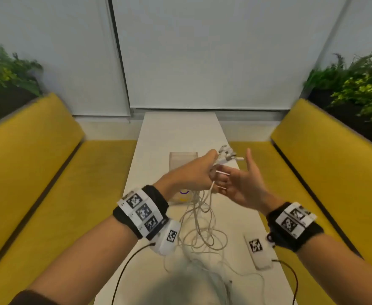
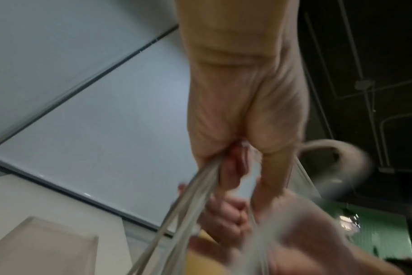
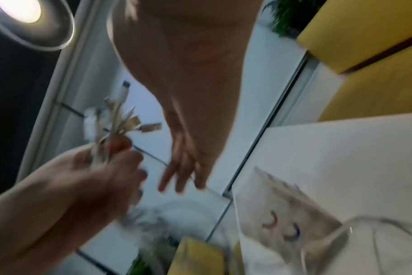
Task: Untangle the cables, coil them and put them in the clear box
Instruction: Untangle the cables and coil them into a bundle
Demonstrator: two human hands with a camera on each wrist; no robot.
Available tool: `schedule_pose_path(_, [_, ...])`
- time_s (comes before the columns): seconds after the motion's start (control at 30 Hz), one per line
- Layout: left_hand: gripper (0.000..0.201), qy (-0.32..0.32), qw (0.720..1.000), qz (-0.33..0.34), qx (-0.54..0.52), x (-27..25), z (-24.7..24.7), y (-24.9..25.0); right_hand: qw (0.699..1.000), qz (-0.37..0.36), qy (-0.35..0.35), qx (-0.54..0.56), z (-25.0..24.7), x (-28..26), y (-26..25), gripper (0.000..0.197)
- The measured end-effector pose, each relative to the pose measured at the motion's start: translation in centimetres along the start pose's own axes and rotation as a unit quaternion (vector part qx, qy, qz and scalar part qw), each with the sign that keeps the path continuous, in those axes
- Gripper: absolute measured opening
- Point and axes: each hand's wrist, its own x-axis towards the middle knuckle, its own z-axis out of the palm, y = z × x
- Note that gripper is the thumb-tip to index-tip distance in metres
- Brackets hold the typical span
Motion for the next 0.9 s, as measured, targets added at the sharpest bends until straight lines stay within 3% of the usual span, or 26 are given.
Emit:
schedule_pose_path(0.07, [0.046, 0.126, 0.99, -0.014, -0.061, 0.6, 1.0, -0.2, 0.998, -0.004, -0.043, 0.048, 0.7, -0.2, 1.5, 0.113])
schedule_pose_path(0.13, [0.046, 0.173, 0.979, -0.02, -0.108, 1.1, 1.4, -0.1, 0.997, -0.037, -0.068, -0.009, 1.5, -0.2, 2.2, 0.103])
schedule_pose_path(0.3, [0.039, 0.08, 0.994, -0.029, -0.068, 1.0, 0.9, -0.3, 0.973, -0.079, -0.092, -0.195, 1.7, -0.6, 1.6, 0.076])
schedule_pose_path(0.4, [0.047, 0.02, 0.986, -0.041, -0.158, 0.5, -0.5, -0.6, 0.963, -0.101, -0.072, -0.238, 0.8, -1.1, 1.4, 0.048])
schedule_pose_path(0.47, [0.046, 0.002, 0.976, -0.031, -0.214, 0.1, -1.5, -0.9, 0.949, -0.067, -0.088, -0.294, -0.2, -1.8, 1.1, 0.055])
schedule_pose_path(0.5, [0.043, 0.011, 0.969, -0.025, -0.247, -0.1, -1.9, -1.0, 0.919, -0.013, -0.117, -0.377, -0.8, -2.2, 0.8, 0.068])
schedule_pose_path(0.53, [0.04, 0.03, 0.958, -0.022, -0.284, -0.2, -2.2, -1.1, 0.861, 0.051, -0.142, -0.485, -1.4, -2.4, 0.5, 0.085])
schedule_pose_path(0.6, [0.039, 0.072, 0.933, -0.032, -0.35, -0.1, -2.4, -1.0, 0.705, 0.136, -0.141, -0.682, -2.4, -2.3, -0.6, 0.12])
schedule_pose_path(0.63, [0.038, 0.088, 0.925, -0.039, -0.368, 0.0, -2.4, -0.9, 0.665, 0.128, -0.135, -0.723, -2.3, -2.4, -1.4, 0.13])
schedule_pose_path(0.67, [0.038, 0.099, 0.92, -0.045, -0.377, 0.1, -2.2, -0.6, 0.668, 0.097, -0.121, -0.727, -1.4, -2.5, -2.2, 0.133])
schedule_pose_path(0.73, [0.039, 0.109, 0.916, -0.044, -0.384, 0.4, -1.6, 0.0, 0.722, 0.018, -0.097, -0.684, 0.9, -2.2, -3.9, 0.123])
schedule_pose_path(0.83, [0.043, 0.133, 0.922, -0.023, -0.363, 0.6, -1.0, 1.4, 0.851, 0.011, -0.159, -0.5, 4.3, -2.1, -5.0, 0.098])
schedule_pose_path(0.87, [0.044, 0.156, 0.929, -0.013, -0.335, 0.6, -1.0, 1.6, 0.898, 0.042, -0.152, -0.411, 4.7, -2.3, -5.2, 0.088])
schedule_pose_path(0.9, [0.045, 0.173, 0.933, -0.004, -0.314, 0.4, -1.1, 1.7, 0.929, 0.019, -0.12, -0.351, 4.1, -1.3, -5.4, 0.08])
